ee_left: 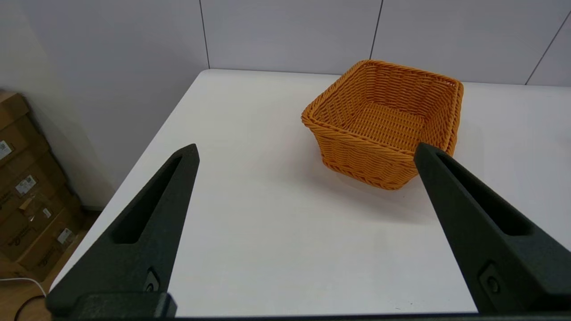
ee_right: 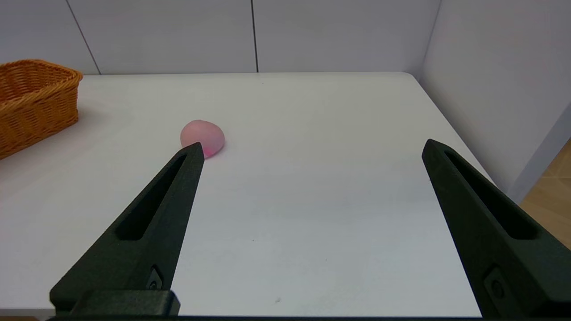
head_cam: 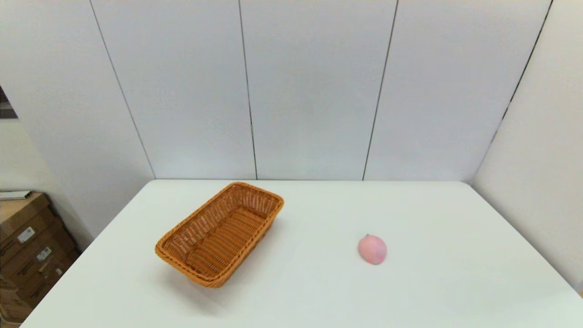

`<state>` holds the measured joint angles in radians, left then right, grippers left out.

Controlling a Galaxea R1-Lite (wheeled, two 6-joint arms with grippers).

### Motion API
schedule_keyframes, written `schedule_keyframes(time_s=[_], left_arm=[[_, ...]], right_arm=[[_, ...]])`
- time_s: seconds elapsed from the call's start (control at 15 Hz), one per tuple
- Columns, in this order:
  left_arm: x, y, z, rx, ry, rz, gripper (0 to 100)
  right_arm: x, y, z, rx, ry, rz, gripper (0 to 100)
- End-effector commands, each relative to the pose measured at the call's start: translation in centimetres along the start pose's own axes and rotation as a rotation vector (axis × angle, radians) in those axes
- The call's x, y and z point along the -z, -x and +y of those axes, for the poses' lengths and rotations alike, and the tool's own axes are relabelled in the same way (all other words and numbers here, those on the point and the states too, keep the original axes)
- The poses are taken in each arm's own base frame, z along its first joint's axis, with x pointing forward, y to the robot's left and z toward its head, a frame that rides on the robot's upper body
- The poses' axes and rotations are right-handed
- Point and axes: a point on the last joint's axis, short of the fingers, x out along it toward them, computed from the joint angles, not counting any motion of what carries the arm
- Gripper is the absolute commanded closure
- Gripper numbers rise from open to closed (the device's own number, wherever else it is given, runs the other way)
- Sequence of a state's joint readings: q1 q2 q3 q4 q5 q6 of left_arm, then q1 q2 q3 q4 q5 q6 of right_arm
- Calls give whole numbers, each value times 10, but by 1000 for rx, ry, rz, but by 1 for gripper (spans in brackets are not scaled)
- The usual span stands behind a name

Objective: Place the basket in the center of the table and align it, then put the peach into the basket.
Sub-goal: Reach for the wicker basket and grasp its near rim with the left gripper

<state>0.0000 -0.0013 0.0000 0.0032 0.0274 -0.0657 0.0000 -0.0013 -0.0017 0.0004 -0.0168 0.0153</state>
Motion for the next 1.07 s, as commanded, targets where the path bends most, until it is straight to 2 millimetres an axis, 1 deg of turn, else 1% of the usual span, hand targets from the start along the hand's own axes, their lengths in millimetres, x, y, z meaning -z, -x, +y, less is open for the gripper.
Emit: schedule_keyframes(time_s=[0.07,0.33,0.4,0.47,0.53,0.6,0.67,0.73,0.8,0.87,1.0,1.07], left_arm=[[0,0,0,-2,3,0,0],[0,0,0,-9,0,-4,0],[-14,4,-1,-4,3,-56,0],[-37,11,-2,-3,14,-96,0],[-60,12,-3,-11,42,-54,0],[-85,7,-5,-20,102,-4,0],[-105,-8,-7,-39,196,76,0],[-121,-31,-8,-73,290,176,0],[-129,-63,-9,-130,355,329,0],[-131,-87,-9,-165,385,434,0],[-129,-135,-10,-224,438,591,0],[-127,-154,-12,-256,482,673,0]], right_arm=[[0,0,0,0,0,-1,0],[0,0,0,0,0,-1,0],[0,0,0,0,0,-1,0],[0,0,0,0,0,-1,0],[0,0,0,-1,2,0,0],[0,0,0,0,2,-1,0],[0,0,0,0,2,1,0],[0,0,0,0,3,3,0],[0,0,0,0,5,4,0],[0,0,0,0,5,4,0],[0,0,0,0,5,6,0],[1,0,0,0,5,7,0]])
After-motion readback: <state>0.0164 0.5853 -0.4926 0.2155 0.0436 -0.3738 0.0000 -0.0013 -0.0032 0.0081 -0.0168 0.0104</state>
